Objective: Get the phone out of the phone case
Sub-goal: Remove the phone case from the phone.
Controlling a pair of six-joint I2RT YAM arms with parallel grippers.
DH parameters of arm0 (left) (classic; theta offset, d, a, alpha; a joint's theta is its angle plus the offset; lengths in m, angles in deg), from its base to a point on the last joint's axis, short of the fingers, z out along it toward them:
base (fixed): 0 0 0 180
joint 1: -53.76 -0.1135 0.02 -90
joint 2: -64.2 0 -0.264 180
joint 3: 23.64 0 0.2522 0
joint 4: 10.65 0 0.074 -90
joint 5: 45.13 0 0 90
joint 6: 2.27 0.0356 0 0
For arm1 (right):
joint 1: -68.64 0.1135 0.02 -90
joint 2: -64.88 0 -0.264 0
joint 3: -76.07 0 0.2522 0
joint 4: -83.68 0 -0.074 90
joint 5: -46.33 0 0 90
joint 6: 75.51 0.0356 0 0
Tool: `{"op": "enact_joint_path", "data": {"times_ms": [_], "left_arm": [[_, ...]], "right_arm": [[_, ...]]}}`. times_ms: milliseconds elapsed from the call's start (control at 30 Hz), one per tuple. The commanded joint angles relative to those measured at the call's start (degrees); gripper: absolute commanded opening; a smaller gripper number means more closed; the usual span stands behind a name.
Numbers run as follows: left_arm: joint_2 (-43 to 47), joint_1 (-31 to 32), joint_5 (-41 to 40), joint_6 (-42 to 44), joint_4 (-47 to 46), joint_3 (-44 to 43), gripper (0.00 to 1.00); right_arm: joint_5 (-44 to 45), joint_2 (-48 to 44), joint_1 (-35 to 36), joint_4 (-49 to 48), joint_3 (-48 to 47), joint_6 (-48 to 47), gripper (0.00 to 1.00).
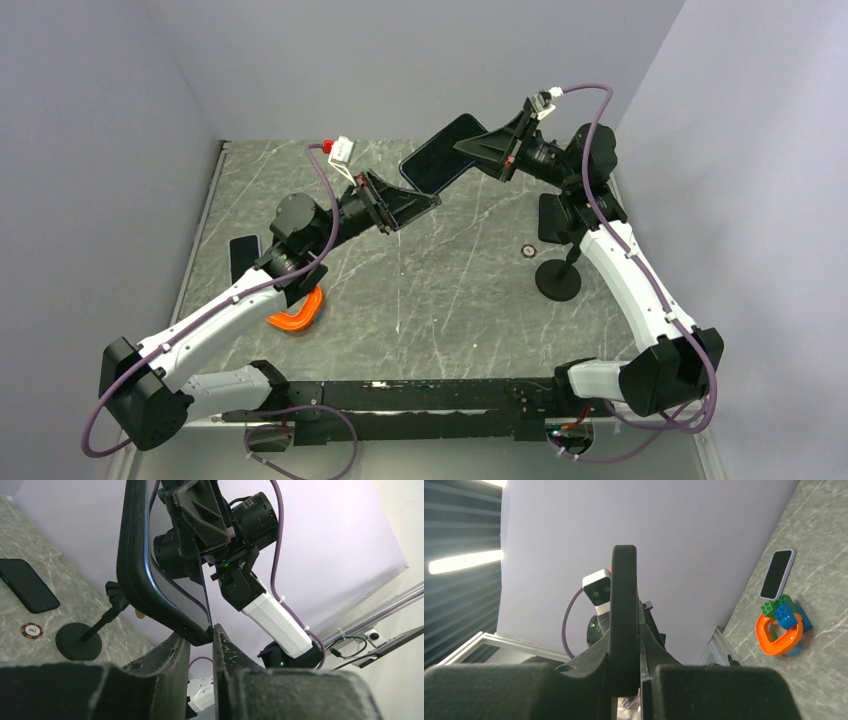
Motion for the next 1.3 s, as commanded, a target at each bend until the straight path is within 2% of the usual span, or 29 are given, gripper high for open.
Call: {"op": "enact_joint_path", "data": {"times_ms": [0,133,233,333,433,567,700,800,867,933,967,1067,1167,1233,1267], "left_arm": [[1.4,0.2,0.0,1.7,-3.3,-1.1,0.13],[3.0,-0.2,0.2,7.4,-2.8,0.1,0.00],[3.3,-2.2,3.0,10.8,-3.7,1.2,0.00],[0.7,-6.0,8.7,7.6,-10.7,1.9,0.00],[-1.5,-7.9,12.0,6.4,-13.3,1.1,0.00],[-3.2,-8.2,14.1,10.3,-9.9,-1.3,0.00],[-5.7,-8.4,14.6,10.5,-7.4,-3.4,0.00],[-6.2,-8.5,13.7,9.4,-7.3,-3.9,0.00],[-5.7,-8.6,12.8,10.0,-4.0,-4.2,0.00],[-4.4,-8.5,10.8,11.8,3.1,-4.5,0.00],[-3.6,-8.6,10.1,12.9,7.0,-4.8,0.02],[0.1,-8.4,8.4,17.4,16.7,-5.0,0.40],[5.1,-8.4,8.3,19.2,19.8,-3.6,0.73],[8.4,-8.4,9.7,19.3,20.5,-3.0,0.85],[9.2,-8.4,10.1,19.2,21.1,-2.8,0.87]], "right_arm": [[1.7,-2.1,1.0,-1.8,-2.7,0.0,0.00],[-0.1,-1.9,1.1,-1.5,-2.8,3.8,0.00],[-3.2,-1.8,1.1,-5.0,-0.7,11.0,0.00],[-5.5,-2.2,1.1,-15.5,3.3,21.5,0.00],[-6.5,-2.8,1.2,-22.0,4.9,28.9,0.00],[-6.5,-2.5,1.7,-26.0,4.1,34.0,0.00],[-5.9,-1.2,2.9,-29.4,2.4,36.9,0.00],[-5.3,-1.0,3.0,-27.4,1.4,35.0,0.00],[-3.5,0.1,2.9,-35.8,3.0,39.5,0.00],[-1.8,2.0,2.9,-42.0,3.1,43.2,0.00],[-2.6,2.8,2.5,-40.9,1.8,41.6,0.00],[-6.9,3.2,1.0,-25.7,-4.4,27.3,0.00],[-9.5,3.4,-0.1,-9.1,-9.3,11.8,0.00],[-10.3,3.8,-0.5,-2.6,-10.8,3.9,0.00],[-10.8,3.9,-0.8,-2.8,-10.2,3.5,0.00]]}}
